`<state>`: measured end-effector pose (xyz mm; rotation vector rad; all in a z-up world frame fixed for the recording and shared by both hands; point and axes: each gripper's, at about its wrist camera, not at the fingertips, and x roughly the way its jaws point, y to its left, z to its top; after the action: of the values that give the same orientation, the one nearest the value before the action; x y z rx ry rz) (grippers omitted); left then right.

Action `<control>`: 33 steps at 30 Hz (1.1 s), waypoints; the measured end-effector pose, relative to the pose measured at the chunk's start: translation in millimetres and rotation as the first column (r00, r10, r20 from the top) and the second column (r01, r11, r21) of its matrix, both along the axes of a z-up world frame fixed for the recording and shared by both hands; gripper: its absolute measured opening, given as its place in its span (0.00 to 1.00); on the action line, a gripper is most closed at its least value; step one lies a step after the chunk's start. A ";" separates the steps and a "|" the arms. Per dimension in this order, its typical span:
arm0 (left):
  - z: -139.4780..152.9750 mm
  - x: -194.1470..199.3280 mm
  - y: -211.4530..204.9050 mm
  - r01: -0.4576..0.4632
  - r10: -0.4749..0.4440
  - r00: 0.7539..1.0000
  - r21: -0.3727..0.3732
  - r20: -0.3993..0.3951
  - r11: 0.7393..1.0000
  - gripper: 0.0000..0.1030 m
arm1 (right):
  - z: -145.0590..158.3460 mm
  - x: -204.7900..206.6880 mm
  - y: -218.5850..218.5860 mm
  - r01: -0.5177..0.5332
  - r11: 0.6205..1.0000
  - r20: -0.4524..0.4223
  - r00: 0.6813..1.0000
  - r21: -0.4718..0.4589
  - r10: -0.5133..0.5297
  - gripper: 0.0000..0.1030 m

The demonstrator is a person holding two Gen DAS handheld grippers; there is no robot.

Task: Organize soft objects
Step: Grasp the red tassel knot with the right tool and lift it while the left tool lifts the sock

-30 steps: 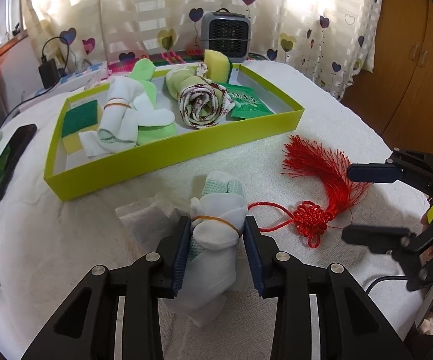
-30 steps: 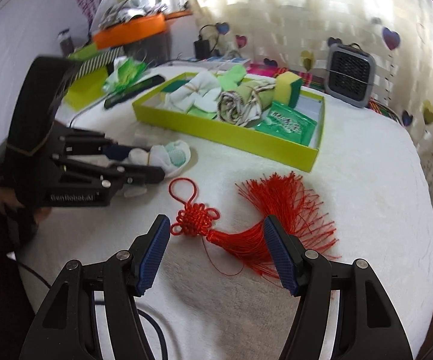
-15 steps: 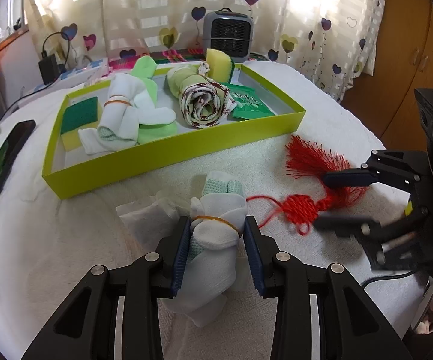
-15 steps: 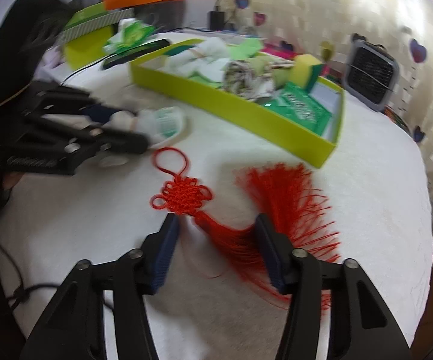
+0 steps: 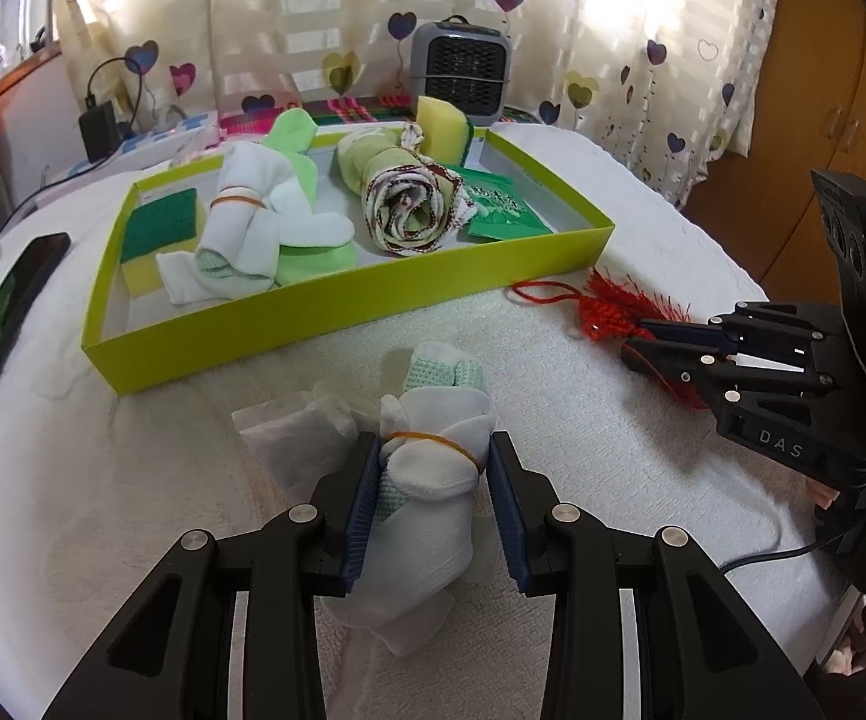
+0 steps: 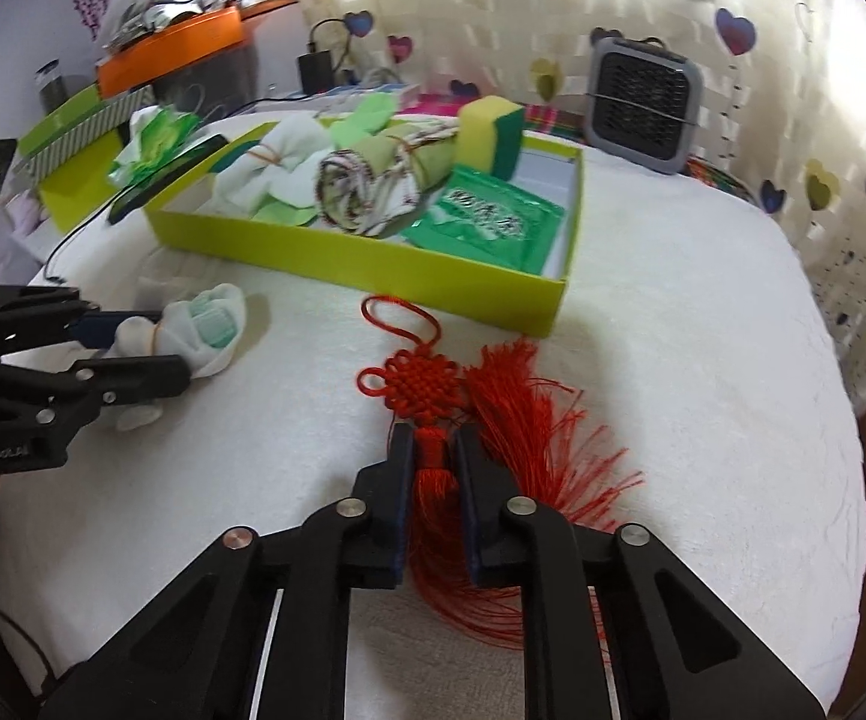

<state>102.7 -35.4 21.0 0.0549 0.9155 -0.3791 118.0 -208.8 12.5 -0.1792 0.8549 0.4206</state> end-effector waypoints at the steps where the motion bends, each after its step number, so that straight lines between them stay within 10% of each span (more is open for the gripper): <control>1: -0.2 0.7 1.0 -0.001 0.001 1.000 -0.002 -0.001 1.000 0.33 | 0.0 0.0 0.6 0.004 1.000 0.002 1.000 0.000 -0.004 0.13; 33: 27.2 -3.5 10.2 -0.023 0.027 0.998 -0.064 0.058 0.998 0.31 | 33.5 -16.1 -10.8 0.078 0.977 0.067 0.993 0.196 -0.093 0.11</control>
<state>99.2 -25.2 48.2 -0.0034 0.8451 -0.3807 102.0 -219.7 46.0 0.0210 0.7393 0.4109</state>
